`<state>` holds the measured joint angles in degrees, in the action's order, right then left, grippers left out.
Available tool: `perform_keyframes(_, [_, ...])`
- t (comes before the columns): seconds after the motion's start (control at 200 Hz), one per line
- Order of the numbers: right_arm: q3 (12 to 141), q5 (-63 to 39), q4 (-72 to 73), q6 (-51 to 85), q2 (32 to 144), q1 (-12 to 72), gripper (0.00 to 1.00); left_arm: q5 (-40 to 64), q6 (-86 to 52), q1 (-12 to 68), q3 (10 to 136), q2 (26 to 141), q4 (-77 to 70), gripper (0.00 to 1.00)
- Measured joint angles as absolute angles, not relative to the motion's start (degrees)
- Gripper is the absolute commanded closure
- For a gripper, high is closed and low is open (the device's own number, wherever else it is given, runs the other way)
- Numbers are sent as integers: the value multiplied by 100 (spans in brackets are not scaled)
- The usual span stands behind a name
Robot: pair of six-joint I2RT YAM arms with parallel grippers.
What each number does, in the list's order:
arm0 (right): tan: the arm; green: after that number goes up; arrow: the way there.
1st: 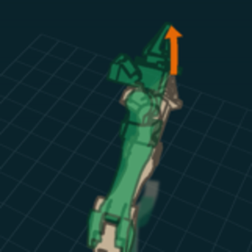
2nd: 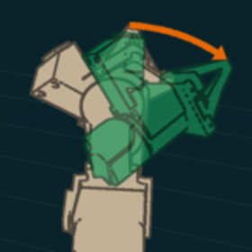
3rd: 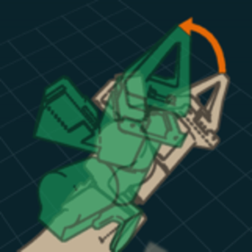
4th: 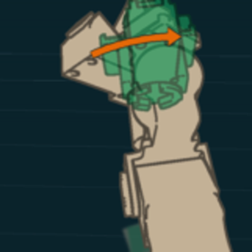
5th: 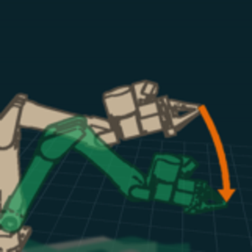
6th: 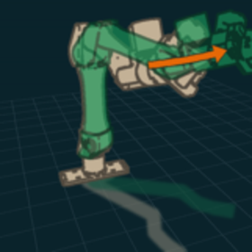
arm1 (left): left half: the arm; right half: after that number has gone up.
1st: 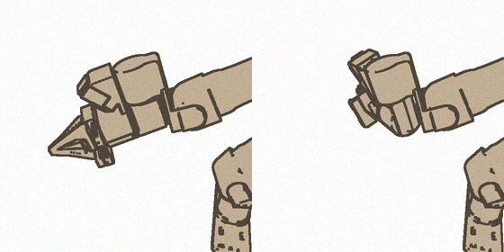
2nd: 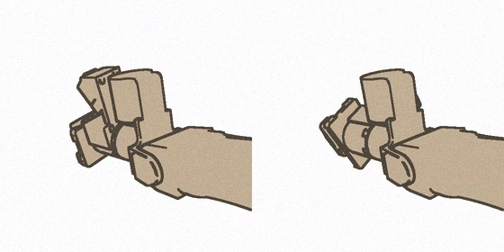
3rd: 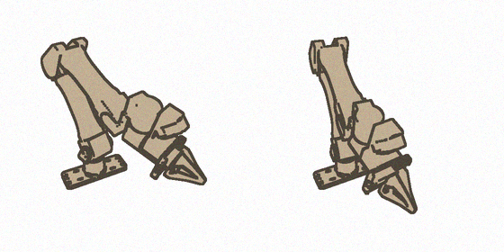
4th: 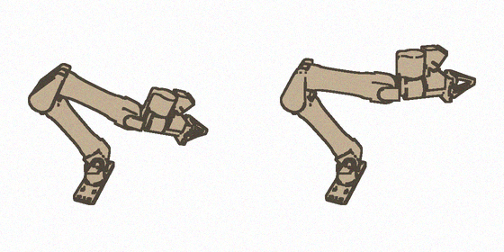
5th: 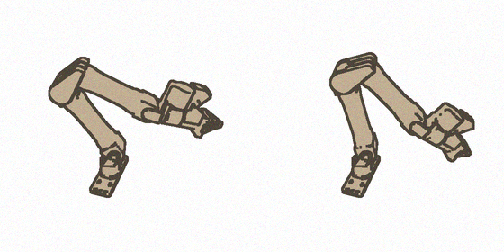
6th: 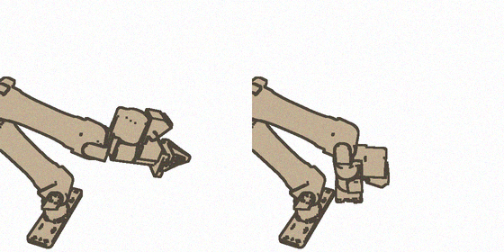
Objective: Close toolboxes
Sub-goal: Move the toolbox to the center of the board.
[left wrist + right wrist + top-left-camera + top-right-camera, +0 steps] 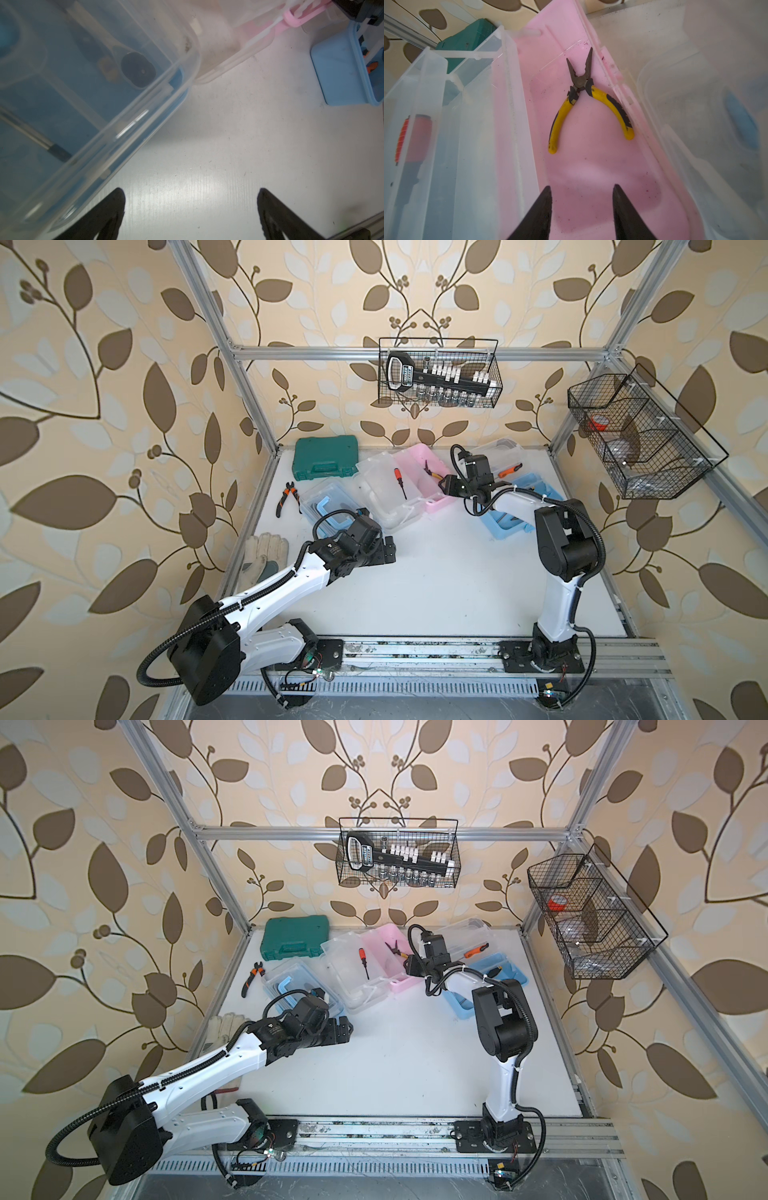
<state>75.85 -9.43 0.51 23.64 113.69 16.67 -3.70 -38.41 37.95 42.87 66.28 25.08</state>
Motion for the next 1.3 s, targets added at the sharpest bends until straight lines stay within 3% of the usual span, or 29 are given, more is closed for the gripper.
perform_keyframes(0.495, [7013,-657,128,2115,11000,2064,55,-943,-3848,3791,4287,5898,3208,1])
perform_keyframes(1.3, [5793,178,-228,2147,9970,2171,54,-945,-3815,3791,4287,5564,3618,1])
